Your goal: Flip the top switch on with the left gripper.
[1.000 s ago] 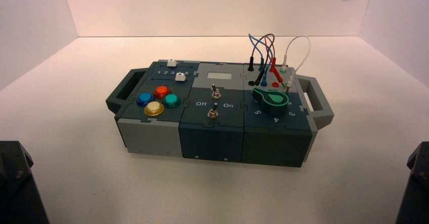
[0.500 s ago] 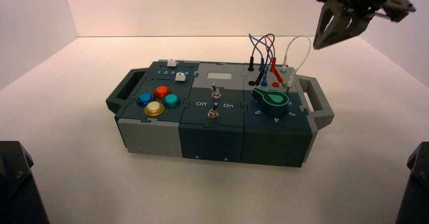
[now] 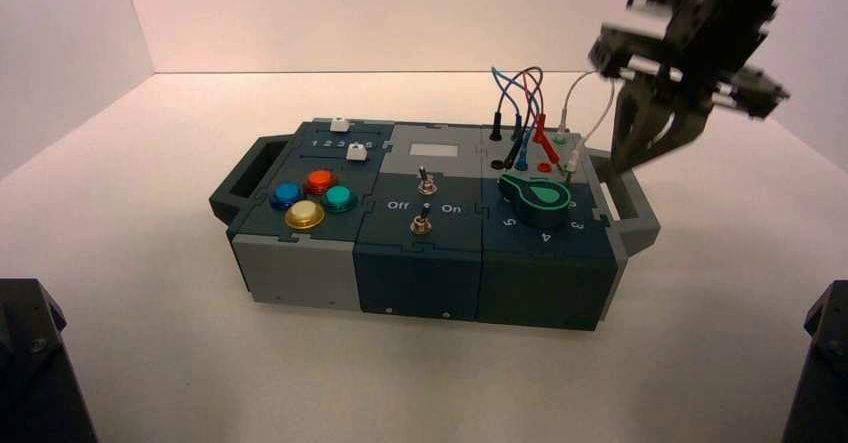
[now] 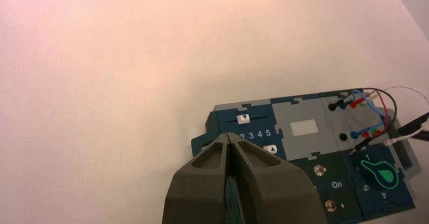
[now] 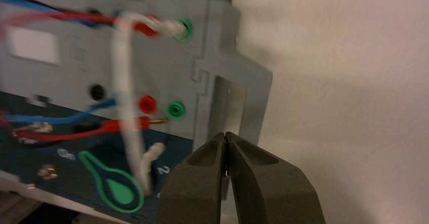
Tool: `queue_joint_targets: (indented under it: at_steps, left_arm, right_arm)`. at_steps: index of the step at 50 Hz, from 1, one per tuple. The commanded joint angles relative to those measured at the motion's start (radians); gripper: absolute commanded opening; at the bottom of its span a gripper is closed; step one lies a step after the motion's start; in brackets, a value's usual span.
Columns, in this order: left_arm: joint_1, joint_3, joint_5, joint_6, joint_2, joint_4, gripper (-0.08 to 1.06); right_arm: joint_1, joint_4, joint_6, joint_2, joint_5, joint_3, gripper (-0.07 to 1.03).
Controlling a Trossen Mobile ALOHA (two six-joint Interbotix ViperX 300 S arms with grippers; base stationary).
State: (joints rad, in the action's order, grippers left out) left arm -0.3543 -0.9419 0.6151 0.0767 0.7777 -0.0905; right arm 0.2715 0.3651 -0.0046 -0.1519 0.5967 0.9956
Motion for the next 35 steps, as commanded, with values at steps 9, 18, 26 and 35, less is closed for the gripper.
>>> queue_joint_targets:
  at_steps: [9,18,26,35]
  left_arm:
    - [-0.015,0.012,0.077,0.003,-0.021,-0.002,-0.03]
    - [-0.055,0.025,0.164,0.005,-0.067,-0.002,-0.03]
    - [-0.104,0.026,0.209,0.020,-0.095,-0.029,-0.03]
    - [-0.135,0.031,0.249,0.032,-0.097,-0.075,-0.03]
  right_arm:
    - [0.015,0.011,-0.002,0.106,0.002,-0.034,-0.02]
    - [0.051,0.018,0.000,0.156,0.002,-0.054,-0.02]
    - [0.052,0.018,-0.006,0.192,0.003,-0.071,-0.02]
    - [0.051,0.017,-0.006,0.216,0.002,-0.075,-0.02]
